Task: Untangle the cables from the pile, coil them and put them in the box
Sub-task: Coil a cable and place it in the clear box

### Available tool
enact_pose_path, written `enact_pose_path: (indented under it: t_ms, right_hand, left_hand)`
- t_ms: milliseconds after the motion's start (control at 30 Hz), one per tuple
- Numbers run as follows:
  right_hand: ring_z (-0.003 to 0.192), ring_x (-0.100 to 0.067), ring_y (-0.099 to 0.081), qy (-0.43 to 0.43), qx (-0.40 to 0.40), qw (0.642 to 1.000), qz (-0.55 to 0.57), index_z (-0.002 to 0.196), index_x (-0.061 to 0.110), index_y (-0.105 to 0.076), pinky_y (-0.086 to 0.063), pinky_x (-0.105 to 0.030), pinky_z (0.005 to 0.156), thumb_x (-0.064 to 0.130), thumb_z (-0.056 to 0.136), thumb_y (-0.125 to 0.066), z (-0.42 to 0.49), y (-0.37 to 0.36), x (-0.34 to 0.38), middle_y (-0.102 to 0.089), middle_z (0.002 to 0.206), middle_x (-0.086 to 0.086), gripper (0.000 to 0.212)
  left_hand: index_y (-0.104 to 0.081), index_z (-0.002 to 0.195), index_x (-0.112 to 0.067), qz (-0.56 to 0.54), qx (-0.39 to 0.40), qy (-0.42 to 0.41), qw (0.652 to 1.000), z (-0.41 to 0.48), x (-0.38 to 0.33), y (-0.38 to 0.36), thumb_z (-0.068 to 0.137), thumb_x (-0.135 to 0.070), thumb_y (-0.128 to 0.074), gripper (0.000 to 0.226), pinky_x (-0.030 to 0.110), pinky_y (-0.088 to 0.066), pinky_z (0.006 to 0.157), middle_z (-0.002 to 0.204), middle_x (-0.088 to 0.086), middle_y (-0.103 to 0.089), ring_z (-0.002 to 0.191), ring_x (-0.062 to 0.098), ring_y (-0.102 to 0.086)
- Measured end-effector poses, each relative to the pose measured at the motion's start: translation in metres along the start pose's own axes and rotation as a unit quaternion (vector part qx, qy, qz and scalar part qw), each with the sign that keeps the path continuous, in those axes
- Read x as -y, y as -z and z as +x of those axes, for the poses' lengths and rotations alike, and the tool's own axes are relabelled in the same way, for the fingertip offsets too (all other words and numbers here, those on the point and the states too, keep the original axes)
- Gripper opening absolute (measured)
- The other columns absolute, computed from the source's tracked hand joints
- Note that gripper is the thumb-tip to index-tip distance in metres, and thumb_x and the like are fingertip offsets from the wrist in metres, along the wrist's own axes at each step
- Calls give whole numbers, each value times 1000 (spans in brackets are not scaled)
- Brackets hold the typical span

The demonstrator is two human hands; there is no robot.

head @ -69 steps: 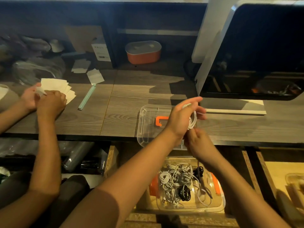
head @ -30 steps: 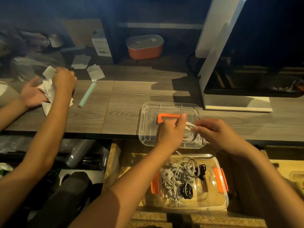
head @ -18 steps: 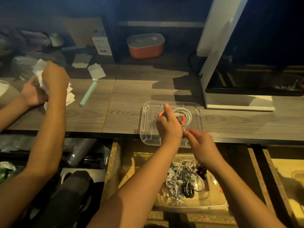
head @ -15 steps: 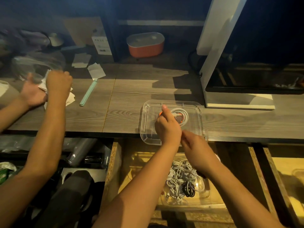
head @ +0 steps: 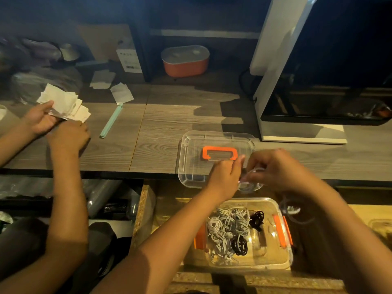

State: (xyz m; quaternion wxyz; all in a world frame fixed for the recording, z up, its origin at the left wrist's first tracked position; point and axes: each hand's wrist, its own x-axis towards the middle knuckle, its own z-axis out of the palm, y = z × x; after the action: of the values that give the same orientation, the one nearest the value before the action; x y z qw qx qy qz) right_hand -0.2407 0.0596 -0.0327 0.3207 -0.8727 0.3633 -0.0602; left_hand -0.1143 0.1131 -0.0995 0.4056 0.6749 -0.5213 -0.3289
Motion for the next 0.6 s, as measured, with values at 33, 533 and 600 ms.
enact_pose_path:
  t_ms: [33, 533, 600]
  right_hand:
    - [58, 0, -57, -12, 5, 997, 70, 74, 18, -62, -44, -12, 53, 17, 74, -76, 0, 9, 0, -59, 62, 8, 14]
    - [52, -12, -46, -89, -29, 943, 319, 82, 17, -58, -42, -28, 51, 17, 101, -38, -4, -58, -5, -53, 61, 1, 27]
    - [57, -14, -49, -107, 26, 963, 246, 89, 18, -55, -47, -36, 57, 21, 102, -36, -8, -71, -7, -52, 69, -3, 22]
  left_hand:
    - [-48, 57, -16, -33, 12, -1, 999, -4, -6, 1, 102, -31, -31, 50, 29, -32, 56, 55, 2, -50, 51, 11, -45]
    - [-52, 66, -20, -234, -147, 217, 936, -9, -30, 2, 100, -45, -31, 47, 28, -47, 63, 66, -3, -59, 60, 7, -59]
    - [-49, 71, -23, -301, -192, 290, 888, -5, -29, 4, 99, -47, -31, 41, 26, -49, 65, 74, 0, -59, 67, 10, -59]
